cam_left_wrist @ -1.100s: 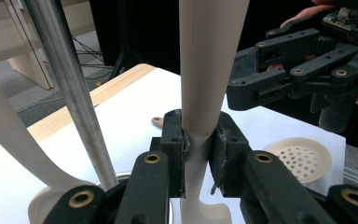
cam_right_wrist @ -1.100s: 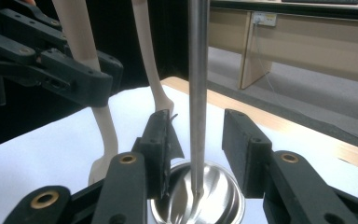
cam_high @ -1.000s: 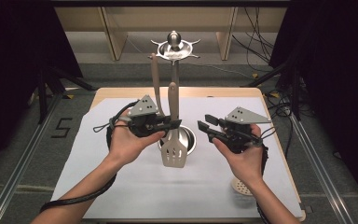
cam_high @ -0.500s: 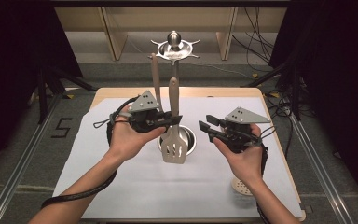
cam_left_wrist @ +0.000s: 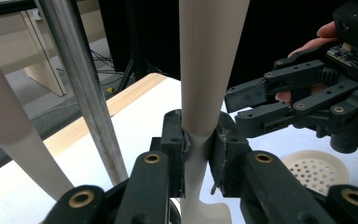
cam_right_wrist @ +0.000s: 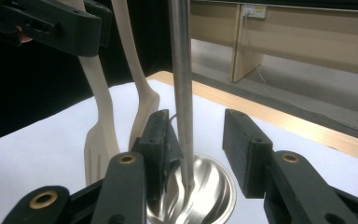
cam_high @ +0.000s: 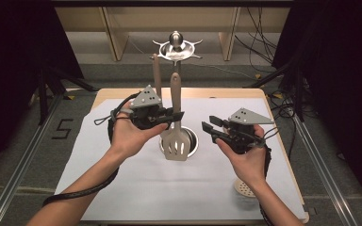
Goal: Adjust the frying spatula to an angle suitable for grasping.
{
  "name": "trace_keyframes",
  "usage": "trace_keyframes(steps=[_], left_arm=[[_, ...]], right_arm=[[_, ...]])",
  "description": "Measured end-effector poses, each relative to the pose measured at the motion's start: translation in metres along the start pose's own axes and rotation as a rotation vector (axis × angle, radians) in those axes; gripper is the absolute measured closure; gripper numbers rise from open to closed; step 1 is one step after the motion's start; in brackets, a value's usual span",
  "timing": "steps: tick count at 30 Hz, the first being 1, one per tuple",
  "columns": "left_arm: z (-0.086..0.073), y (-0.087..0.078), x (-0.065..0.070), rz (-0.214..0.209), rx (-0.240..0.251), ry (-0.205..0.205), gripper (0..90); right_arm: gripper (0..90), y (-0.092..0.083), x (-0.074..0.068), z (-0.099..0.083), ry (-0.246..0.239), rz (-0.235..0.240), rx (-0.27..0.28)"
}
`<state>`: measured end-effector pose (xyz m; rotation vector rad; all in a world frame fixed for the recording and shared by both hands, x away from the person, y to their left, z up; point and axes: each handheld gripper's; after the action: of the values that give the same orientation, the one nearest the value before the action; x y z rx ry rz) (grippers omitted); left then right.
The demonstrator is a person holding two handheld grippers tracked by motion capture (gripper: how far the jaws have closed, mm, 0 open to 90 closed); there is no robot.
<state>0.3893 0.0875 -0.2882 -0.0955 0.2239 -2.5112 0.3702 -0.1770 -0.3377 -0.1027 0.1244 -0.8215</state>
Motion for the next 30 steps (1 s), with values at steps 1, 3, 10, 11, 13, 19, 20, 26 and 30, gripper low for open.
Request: trace_keyframes(steps=[1, 3, 10, 11, 13, 19, 20, 26, 30], left_arm=[[0.0, 0.0, 0.0, 0.0, -0.001, 0.001, 76.3], [0.001, 0.001, -0.001, 0.002, 0.001, 0.002, 76.3], [0.005, 0.002, -0.003, 0.01, -0.003, -0.002, 76.3], [0.005, 0.003, -0.003, 0.009, -0.002, -0.001, 76.3], [0.006, 0.003, -0.004, 0.009, -0.004, -0.003, 76.3], [0.008, 0.004, -0.005, 0.013, -0.003, -0.001, 76.3], [0.01, 0.004, -0.008, 0.013, -0.007, 0.028, 76.3], [0.012, 0.006, -0.014, -0.001, -0.008, 0.064, 76.3], [0.012, 0.007, -0.015, 0.004, -0.006, 0.056, 76.3]], right_arm=[[62.0, 0.0, 0.0, 0.0, 0.002, 0.003, -0.004], [61.9, 0.0, 0.0, 0.0, 0.004, 0.004, -0.003], [61.8, -0.001, 0.0, -0.001, 0.002, -0.001, -0.007], [61.8, -0.001, 0.0, 0.0, -0.001, -0.004, -0.01], [61.8, -0.001, 0.001, 0.0, -0.017, -0.008, -0.001], [61.7, -0.001, 0.002, 0.0, -0.017, -0.008, -0.001], [61.7, -0.001, 0.002, 0.0, -0.016, -0.008, 0.0], [61.7, 0.0, 0.002, 0.0, -0.025, -0.009, 0.005], [61.7, 0.0, 0.001, -0.001, 0.002, 0.002, -0.008]])
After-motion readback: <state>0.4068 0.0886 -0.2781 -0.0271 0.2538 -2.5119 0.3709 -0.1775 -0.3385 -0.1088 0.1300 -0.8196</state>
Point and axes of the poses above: each handheld gripper's, and its own axes: y roughly forward along the jaws, z roughly out of its top, x roughly to its right, and after that the axes turned 11 degrees about x, right-handed
